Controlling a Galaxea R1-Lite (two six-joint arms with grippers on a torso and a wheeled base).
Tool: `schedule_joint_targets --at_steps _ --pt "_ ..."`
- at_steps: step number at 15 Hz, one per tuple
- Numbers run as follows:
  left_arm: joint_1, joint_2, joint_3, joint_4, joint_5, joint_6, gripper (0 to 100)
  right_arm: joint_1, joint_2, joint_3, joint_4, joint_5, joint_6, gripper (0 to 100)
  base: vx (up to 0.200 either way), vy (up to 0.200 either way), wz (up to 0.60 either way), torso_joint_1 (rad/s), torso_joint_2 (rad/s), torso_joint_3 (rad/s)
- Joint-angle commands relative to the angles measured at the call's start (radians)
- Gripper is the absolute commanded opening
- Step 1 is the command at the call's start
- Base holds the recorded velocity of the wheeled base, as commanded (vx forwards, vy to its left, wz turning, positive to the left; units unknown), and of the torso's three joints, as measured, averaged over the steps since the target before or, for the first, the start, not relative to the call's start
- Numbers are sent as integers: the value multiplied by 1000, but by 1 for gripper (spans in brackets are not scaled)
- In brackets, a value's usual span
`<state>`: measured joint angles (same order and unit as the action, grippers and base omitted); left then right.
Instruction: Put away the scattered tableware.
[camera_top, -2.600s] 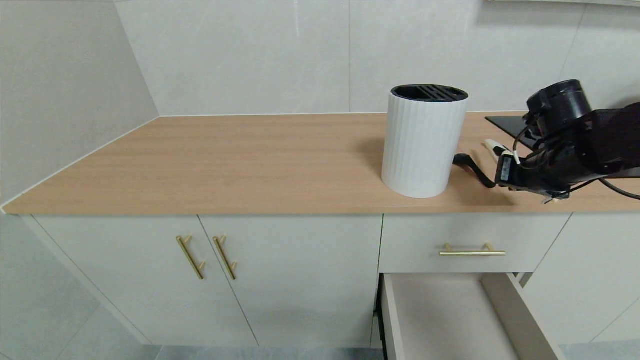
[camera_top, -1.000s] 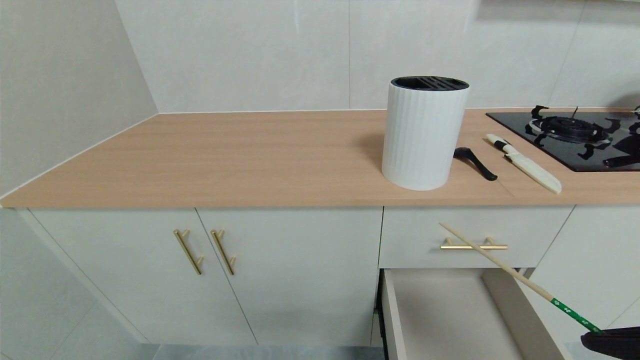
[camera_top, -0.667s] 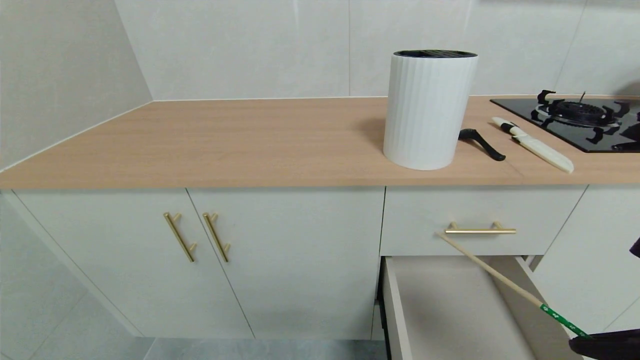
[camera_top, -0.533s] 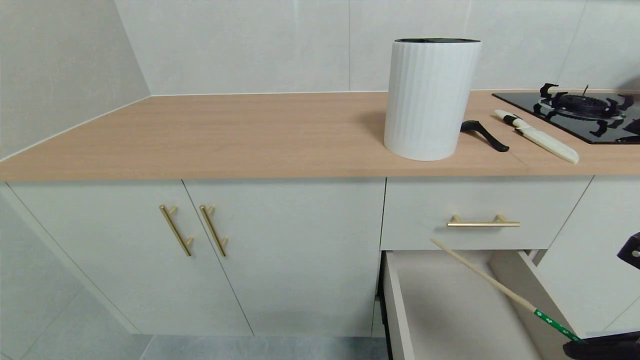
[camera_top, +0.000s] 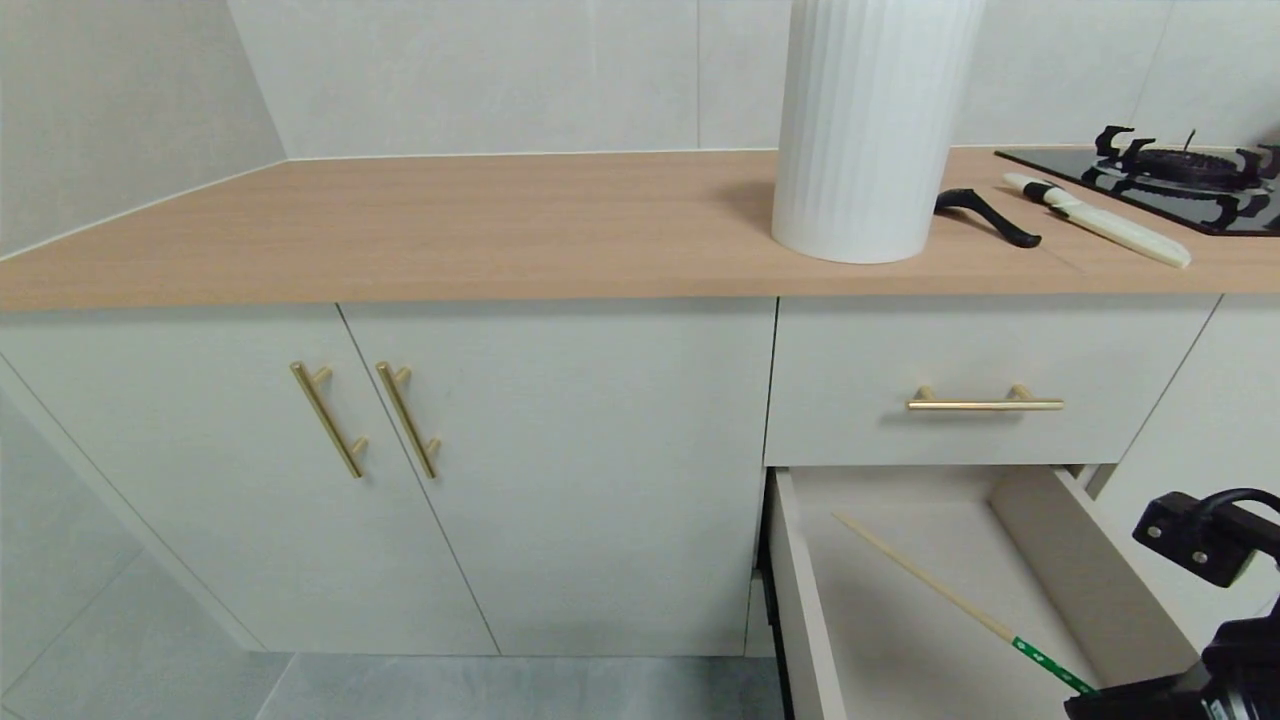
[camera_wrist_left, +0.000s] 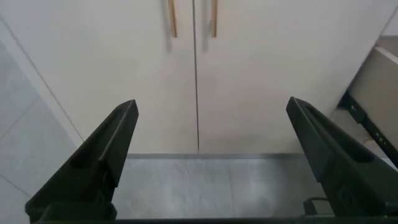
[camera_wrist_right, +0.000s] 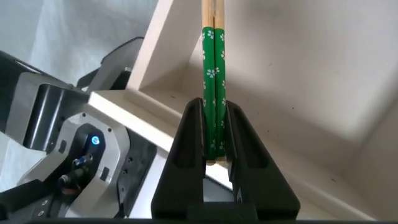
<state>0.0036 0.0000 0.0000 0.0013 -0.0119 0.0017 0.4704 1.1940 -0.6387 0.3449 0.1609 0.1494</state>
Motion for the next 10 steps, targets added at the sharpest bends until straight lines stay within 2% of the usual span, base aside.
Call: schedule_joint_targets --at_steps 1,5,8,10 --pt "1 0 0 0 0 0 100 1 76 8 -33 -3 4 0 0 0 0 0 0 0" --pt "1 0 0 0 0 1 100 -1 191 37 -149 -34 26 0 0 0 0 0 0 0" --pt "1 0 0 -1 0 0 100 -1 358 13 -187 -142 137 0 0 0 0 0 0 0" --pt "1 0 0 0 0 0 100 -1 440 14 -279 -159 202 0 0 0 0 0 0 0"
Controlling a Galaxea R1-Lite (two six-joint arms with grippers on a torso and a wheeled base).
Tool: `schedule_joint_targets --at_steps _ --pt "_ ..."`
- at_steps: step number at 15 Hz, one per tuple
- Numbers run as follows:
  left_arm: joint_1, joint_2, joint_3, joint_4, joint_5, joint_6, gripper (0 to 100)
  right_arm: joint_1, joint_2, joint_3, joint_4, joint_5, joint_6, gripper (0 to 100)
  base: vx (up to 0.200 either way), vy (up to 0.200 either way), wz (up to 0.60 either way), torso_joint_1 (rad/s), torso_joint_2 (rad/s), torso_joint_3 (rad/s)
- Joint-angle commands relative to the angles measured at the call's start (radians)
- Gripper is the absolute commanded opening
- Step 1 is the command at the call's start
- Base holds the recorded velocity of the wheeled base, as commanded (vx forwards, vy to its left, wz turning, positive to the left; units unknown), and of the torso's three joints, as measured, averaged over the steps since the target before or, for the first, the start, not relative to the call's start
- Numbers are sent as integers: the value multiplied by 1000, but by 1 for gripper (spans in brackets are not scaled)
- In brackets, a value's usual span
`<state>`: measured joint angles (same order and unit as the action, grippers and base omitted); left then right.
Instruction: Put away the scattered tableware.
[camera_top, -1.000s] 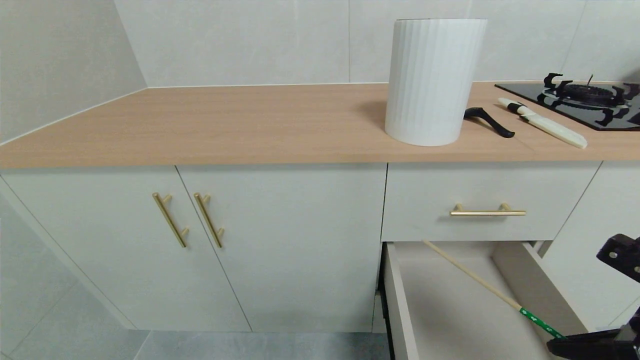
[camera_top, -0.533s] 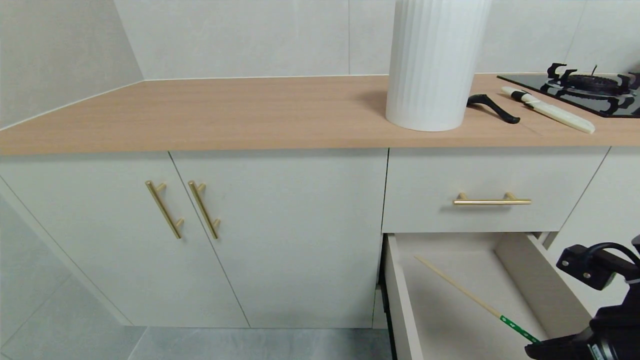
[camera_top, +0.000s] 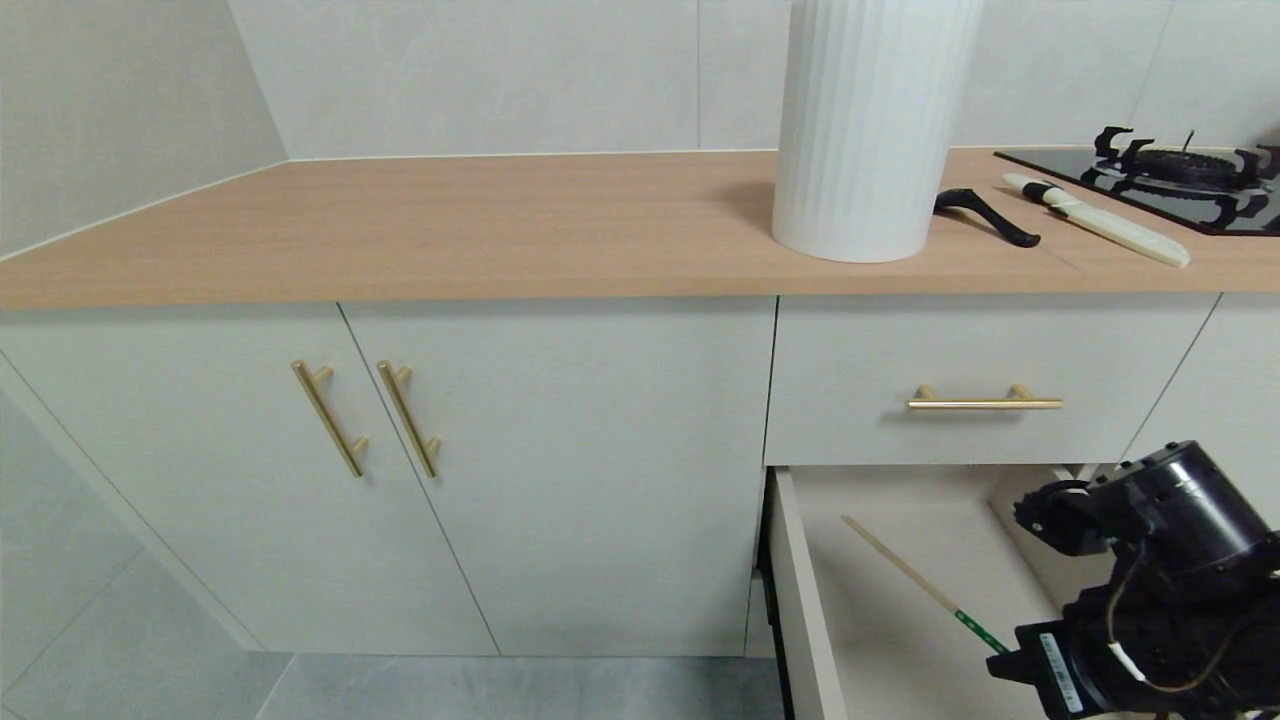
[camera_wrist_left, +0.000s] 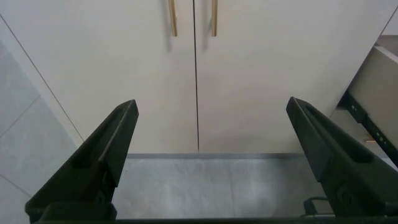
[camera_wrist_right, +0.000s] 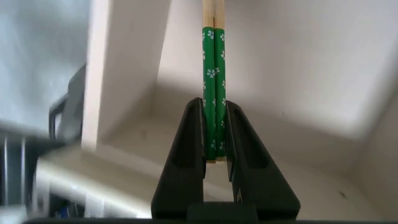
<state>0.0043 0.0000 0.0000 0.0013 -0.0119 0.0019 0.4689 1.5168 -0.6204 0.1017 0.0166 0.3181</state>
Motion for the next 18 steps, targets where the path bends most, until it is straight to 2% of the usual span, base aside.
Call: schedule_joint_targets --at_steps 1,4,7,12,18 --pt "0 0 0 0 0 0 100 0 164 1 -106 -27 91 0 0 0 0 0 0 0" --pt "0 0 0 0 0 0 100 2 276 11 -185 -89 127 0 0 0 0 0 0 0" --pt "0 0 0 0 0 0 100 11 367 24 -241 -101 133 0 0 0 0 0 0 0" --pt "0 0 0 0 0 0 100 30 563 93 -487 -149 141 0 0 0 0 0 0 0" --pt "0 0 0 0 0 0 100 33 635 128 -643 -168 141 0 0 0 0 0 0 0"
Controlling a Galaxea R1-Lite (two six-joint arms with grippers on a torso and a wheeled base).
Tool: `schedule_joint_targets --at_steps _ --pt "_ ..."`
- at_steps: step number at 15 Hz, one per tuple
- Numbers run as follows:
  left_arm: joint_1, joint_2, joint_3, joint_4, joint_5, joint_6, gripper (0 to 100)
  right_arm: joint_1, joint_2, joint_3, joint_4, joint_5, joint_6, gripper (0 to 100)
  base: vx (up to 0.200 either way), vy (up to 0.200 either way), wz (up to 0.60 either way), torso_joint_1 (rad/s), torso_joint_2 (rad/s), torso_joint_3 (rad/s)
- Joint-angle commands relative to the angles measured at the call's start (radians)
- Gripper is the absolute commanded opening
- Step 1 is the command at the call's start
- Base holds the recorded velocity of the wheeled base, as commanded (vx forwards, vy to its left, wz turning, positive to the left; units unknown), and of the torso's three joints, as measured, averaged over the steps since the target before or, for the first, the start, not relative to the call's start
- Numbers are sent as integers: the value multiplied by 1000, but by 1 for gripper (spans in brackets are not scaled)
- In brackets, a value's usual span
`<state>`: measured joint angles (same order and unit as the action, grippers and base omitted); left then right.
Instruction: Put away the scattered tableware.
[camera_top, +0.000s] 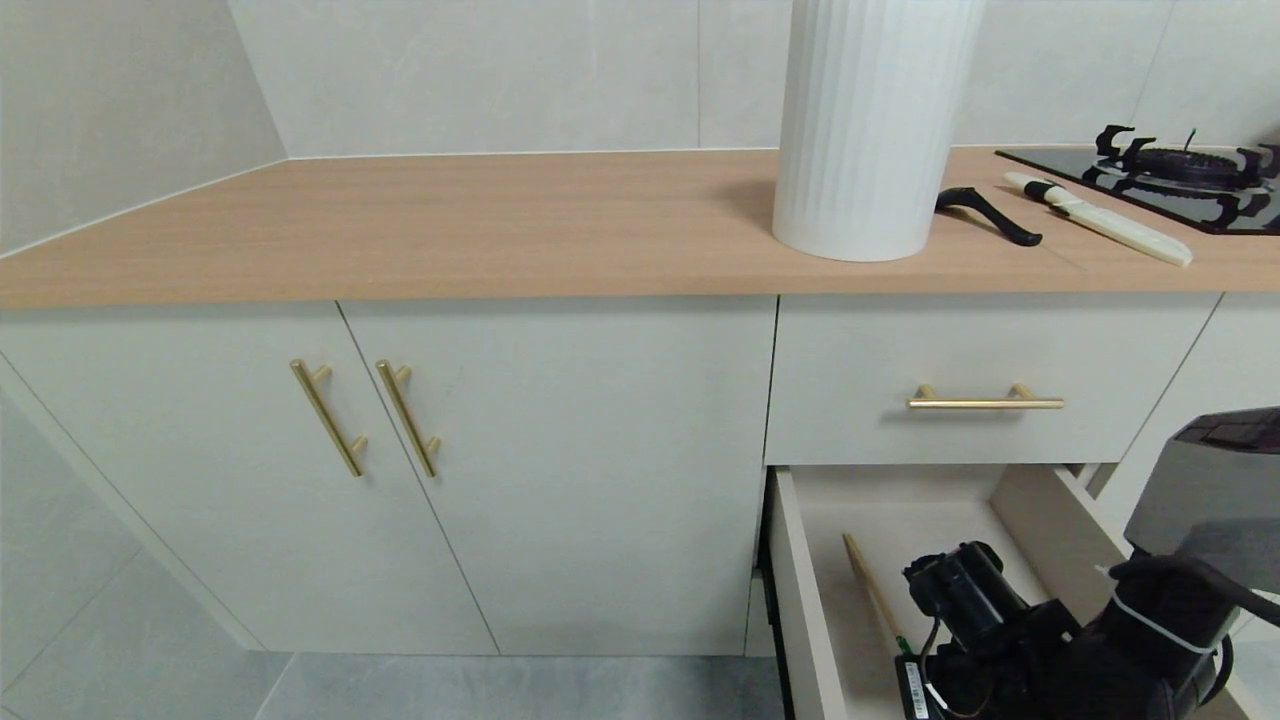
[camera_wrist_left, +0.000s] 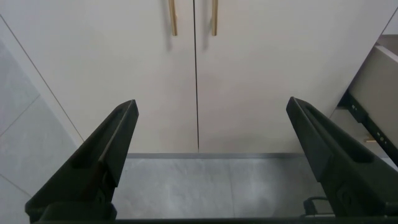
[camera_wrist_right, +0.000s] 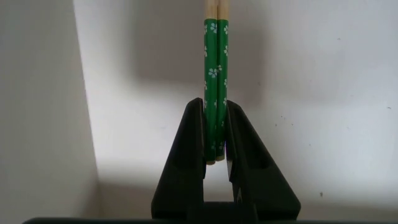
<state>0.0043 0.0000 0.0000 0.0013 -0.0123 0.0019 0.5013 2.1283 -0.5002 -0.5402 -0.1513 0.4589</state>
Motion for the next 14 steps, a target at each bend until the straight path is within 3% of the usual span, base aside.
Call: schedule_joint_targets --at_steps 1,7,8,14 --pt "0 0 0 0 0 0 100 0 33 11 -17 -7 0 0 0 0 0 0 0 0" --pt "0 0 0 0 0 0 100 0 58 14 -55 -45 0 0 0 0 0 0 0 0" --pt "0 0 0 0 0 0 100 0 56 14 -55 -45 0 100 0 0 0 0 0 0" --pt "0 0 0 0 0 0 100 -1 28 17 -55 -45 0 100 0 0 0 0 0 0"
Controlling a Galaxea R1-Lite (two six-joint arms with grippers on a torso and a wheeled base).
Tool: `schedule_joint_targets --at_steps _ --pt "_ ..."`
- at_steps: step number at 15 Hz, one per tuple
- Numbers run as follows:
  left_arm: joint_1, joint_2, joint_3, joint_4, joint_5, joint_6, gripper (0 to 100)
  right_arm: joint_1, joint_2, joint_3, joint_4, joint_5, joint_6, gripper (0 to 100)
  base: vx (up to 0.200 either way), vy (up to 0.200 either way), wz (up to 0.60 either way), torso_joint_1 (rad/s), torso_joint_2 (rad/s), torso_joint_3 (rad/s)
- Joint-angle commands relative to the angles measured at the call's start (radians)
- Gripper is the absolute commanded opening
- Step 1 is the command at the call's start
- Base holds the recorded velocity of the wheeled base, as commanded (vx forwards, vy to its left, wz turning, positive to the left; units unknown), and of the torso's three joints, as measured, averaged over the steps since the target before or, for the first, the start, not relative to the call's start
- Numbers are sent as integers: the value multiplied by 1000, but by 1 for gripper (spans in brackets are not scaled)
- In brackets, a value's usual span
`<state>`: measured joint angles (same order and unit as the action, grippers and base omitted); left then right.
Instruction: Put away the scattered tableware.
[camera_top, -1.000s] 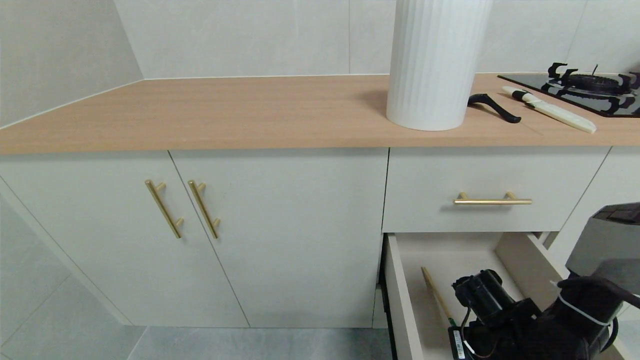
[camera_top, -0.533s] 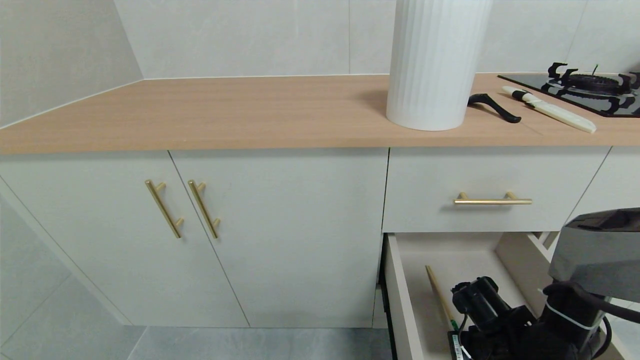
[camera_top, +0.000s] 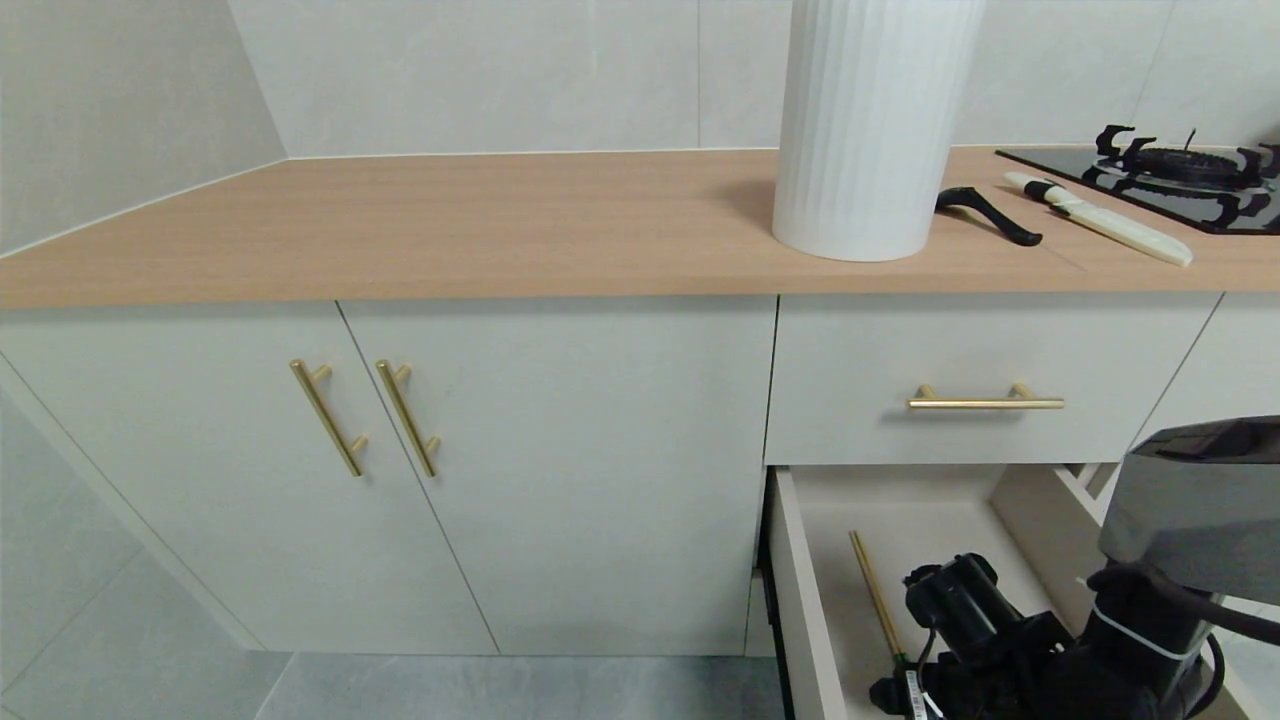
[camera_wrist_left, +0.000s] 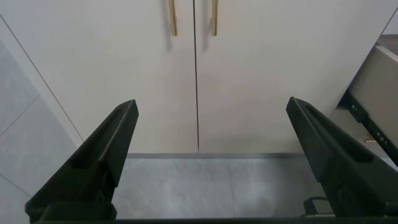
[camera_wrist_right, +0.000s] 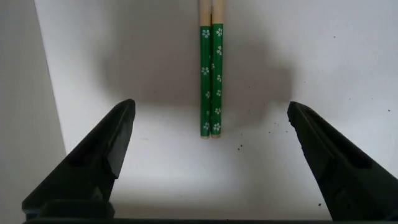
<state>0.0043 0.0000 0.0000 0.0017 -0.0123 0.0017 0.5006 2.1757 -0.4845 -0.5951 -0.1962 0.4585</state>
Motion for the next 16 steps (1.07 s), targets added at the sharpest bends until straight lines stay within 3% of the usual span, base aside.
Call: schedule_joint_targets --at_steps 1,3,5,7,9,12,16 --pt "0 0 0 -2 0 0 100 -1 -128 24 3 6 -3 100 0 0 0 0 0 0" --pt "0 0 0 0 0 0 100 -2 -214 30 20 11 -8 100 0 0 0 0 0 0" --pt "0 0 0 0 0 0 100 -19 -481 -68 340 18 -15 100 0 0 0 0 0 0" --pt "0 0 0 0 0 0 100 -40 -603 -137 518 50 -15 100 0 0 0 0 0 0" --pt "0 0 0 0 0 1 100 -123 -791 -252 784 107 -66 100 0 0 0 0 0 0" --pt "0 0 0 0 0 0 100 -197 -876 -269 825 124 -149 100 0 0 0 0 0 0" --pt "0 0 0 0 0 0 100 -202 -889 -261 824 130 -178 100 0 0 0 0 0 0"
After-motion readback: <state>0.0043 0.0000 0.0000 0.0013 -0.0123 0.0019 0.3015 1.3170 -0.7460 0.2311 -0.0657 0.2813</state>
